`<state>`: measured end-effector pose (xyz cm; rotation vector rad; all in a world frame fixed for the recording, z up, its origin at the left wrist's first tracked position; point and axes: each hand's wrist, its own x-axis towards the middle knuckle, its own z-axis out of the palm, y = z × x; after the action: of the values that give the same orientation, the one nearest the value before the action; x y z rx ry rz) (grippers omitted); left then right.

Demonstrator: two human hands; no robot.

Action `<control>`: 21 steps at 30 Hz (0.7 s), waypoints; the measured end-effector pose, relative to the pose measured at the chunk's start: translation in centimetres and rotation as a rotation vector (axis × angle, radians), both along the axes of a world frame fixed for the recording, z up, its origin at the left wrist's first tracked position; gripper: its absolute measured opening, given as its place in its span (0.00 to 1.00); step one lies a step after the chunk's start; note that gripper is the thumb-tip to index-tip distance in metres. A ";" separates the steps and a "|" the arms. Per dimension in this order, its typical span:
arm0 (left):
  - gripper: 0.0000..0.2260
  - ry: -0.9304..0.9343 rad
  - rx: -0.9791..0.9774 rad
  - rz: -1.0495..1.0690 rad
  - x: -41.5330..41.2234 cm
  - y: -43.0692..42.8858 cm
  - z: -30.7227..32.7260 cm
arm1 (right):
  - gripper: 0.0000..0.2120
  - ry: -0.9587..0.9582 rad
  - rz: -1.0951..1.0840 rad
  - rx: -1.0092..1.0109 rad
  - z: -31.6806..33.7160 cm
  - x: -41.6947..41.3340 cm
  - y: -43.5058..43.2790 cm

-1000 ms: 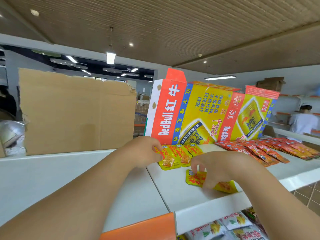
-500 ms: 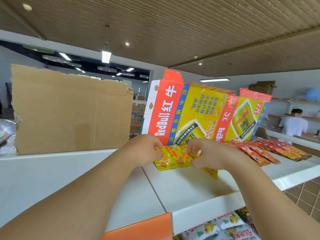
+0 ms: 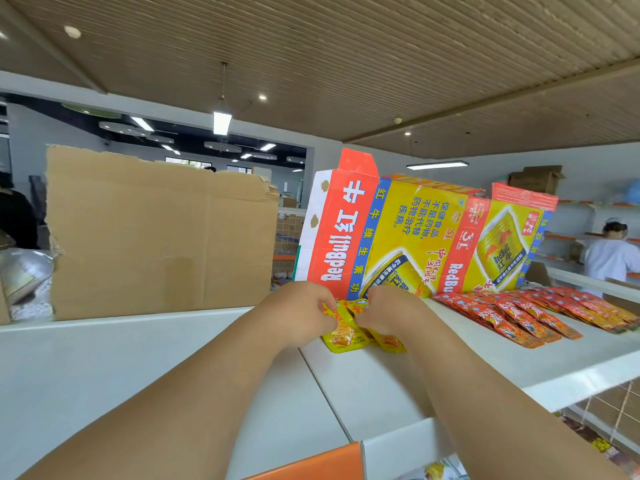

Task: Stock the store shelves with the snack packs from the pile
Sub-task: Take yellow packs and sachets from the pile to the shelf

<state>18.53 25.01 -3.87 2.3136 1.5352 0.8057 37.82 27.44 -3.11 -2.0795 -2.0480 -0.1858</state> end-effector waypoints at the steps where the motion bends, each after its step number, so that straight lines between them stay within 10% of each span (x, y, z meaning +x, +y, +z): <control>1: 0.13 0.004 0.001 -0.006 0.1 -0.1 0.0 | 0.13 -0.003 0.004 0.011 -0.4 0.2 0.2; 21: 0.23 0.340 -0.090 -0.047 1.6 -1.0 -0.2 | 0.10 0.067 0.051 0.122 -1.3 0.4 0.6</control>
<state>20.18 24.05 -4.03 2.5037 1.5995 0.3342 38.22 28.02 -4.46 -1.9335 -1.9951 -0.2238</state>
